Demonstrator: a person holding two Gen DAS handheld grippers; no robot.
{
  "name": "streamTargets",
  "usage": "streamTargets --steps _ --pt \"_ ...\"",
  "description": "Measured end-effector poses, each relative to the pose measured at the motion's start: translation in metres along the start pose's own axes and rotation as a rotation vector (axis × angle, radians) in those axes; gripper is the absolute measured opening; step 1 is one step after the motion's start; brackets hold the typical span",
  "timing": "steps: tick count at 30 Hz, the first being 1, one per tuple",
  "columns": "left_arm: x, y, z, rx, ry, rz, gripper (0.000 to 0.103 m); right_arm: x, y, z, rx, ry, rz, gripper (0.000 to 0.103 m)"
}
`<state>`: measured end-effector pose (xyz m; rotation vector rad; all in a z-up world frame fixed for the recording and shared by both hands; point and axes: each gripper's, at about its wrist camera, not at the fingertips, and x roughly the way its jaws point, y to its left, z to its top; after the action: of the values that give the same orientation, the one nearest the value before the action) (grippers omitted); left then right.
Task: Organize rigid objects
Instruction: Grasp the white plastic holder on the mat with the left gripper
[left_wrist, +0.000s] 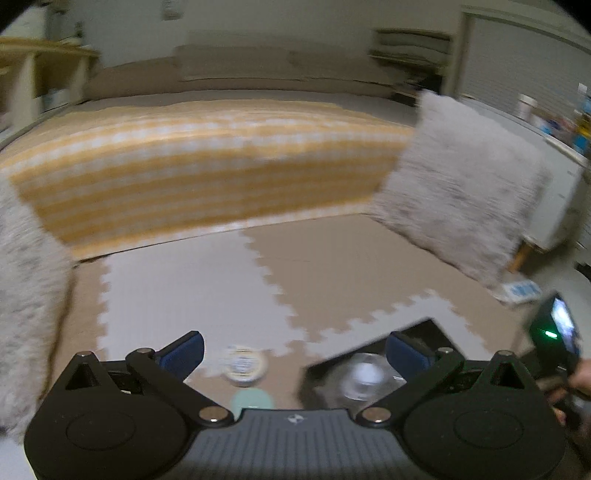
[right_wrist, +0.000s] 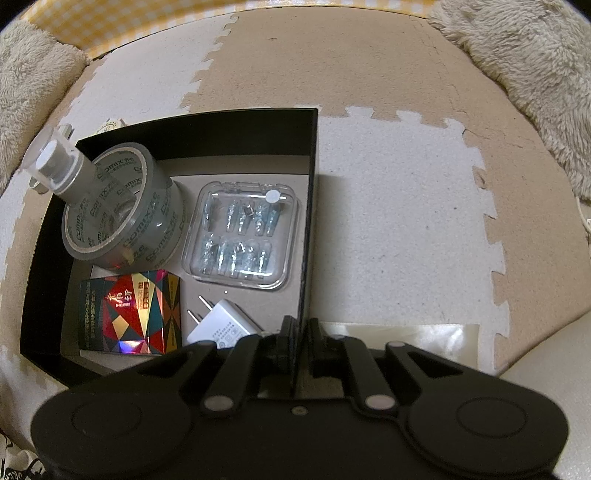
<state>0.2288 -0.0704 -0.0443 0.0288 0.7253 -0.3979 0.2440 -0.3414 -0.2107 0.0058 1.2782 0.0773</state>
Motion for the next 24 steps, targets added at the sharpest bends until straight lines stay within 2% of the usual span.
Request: streamTargets --steps 6,12,15,20,24 --pt "0.019 0.05 -0.008 -0.105 0.027 0.132 0.103 0.0 0.0 0.0 -0.003 0.0 -0.002 0.008" --pt "0.048 0.09 -0.029 -0.184 0.082 0.232 0.103 -0.001 0.0 0.0 -0.005 0.0 -0.004 0.008" --pt "0.063 0.104 -0.04 -0.206 0.105 0.266 0.103 -0.001 0.0 0.0 -0.009 0.001 -0.006 0.008" --pt "0.085 0.119 -0.052 -0.24 0.08 0.292 0.103 0.0 0.002 0.001 -0.013 0.002 -0.01 0.008" --pt "0.099 0.127 -0.055 -0.235 0.063 0.319 0.093 0.0 0.002 0.001 -0.012 0.001 -0.009 0.008"
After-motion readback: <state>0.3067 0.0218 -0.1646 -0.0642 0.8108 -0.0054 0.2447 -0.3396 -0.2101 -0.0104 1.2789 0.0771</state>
